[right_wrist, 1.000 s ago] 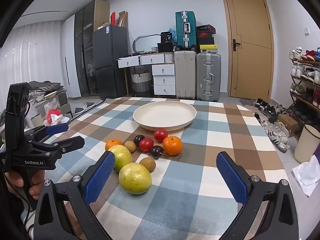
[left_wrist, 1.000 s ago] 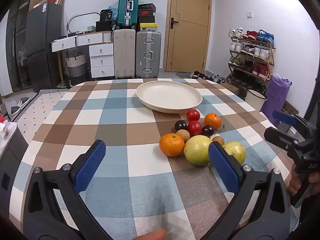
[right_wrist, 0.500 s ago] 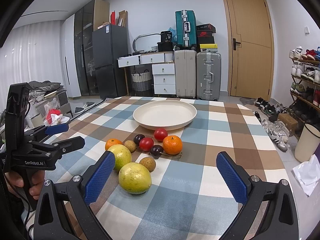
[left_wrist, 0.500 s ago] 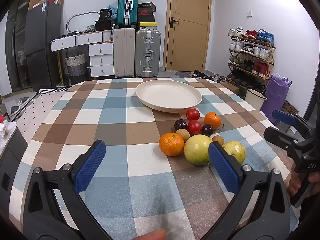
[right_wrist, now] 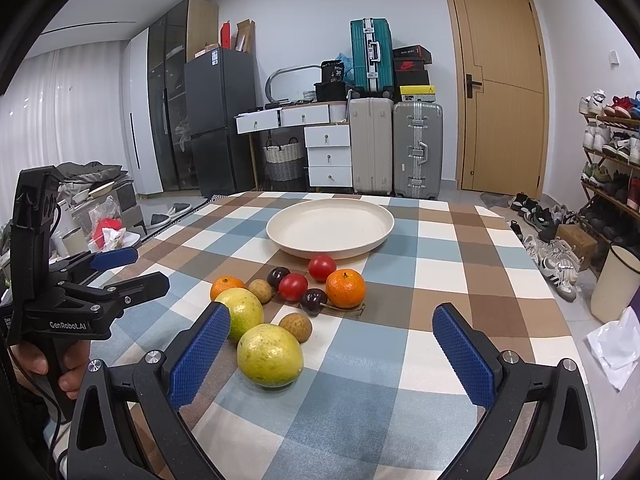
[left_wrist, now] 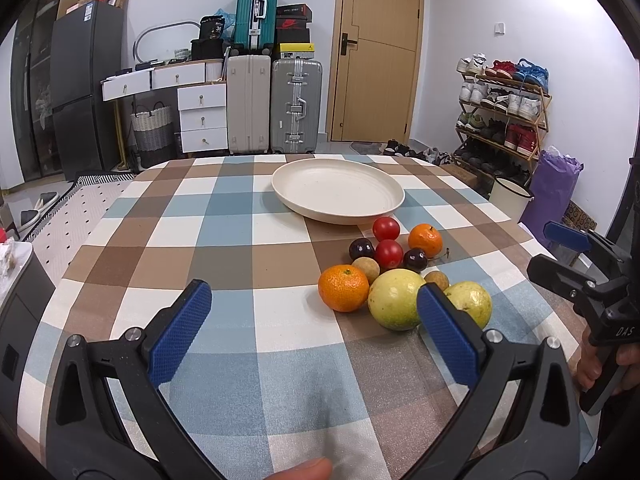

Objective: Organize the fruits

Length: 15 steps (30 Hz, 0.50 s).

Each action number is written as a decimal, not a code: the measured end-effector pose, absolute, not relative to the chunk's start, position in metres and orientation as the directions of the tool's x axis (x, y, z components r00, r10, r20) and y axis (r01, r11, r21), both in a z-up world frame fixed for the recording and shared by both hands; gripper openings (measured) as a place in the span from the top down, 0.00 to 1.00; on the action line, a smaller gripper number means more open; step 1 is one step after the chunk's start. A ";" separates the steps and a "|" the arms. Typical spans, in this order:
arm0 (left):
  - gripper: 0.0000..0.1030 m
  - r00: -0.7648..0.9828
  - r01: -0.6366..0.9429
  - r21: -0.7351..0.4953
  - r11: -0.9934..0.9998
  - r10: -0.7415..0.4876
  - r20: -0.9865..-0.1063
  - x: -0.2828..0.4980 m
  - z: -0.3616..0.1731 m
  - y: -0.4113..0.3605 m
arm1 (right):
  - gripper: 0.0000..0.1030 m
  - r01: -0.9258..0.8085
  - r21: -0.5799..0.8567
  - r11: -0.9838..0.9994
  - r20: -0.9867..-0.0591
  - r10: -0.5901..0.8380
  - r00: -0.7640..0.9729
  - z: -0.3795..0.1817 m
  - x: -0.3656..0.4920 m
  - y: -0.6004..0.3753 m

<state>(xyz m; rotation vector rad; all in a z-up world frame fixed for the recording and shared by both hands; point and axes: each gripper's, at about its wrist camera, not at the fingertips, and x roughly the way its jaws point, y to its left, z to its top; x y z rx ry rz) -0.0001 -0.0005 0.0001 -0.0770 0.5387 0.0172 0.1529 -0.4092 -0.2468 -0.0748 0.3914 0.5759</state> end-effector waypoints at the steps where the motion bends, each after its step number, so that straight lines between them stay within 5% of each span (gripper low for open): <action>1: 0.00 0.858 -0.037 -0.068 0.997 -0.004 -0.513 0.000 0.000 -0.001 | 0.00 -0.544 0.039 0.838 -0.381 0.516 0.767 -0.247 0.153 -0.409; 15: 0.00 0.857 -0.037 -0.070 0.997 -0.004 -0.515 0.000 0.000 0.000 | 0.00 -0.544 0.038 0.838 -0.387 0.514 0.765 -0.248 0.153 -0.408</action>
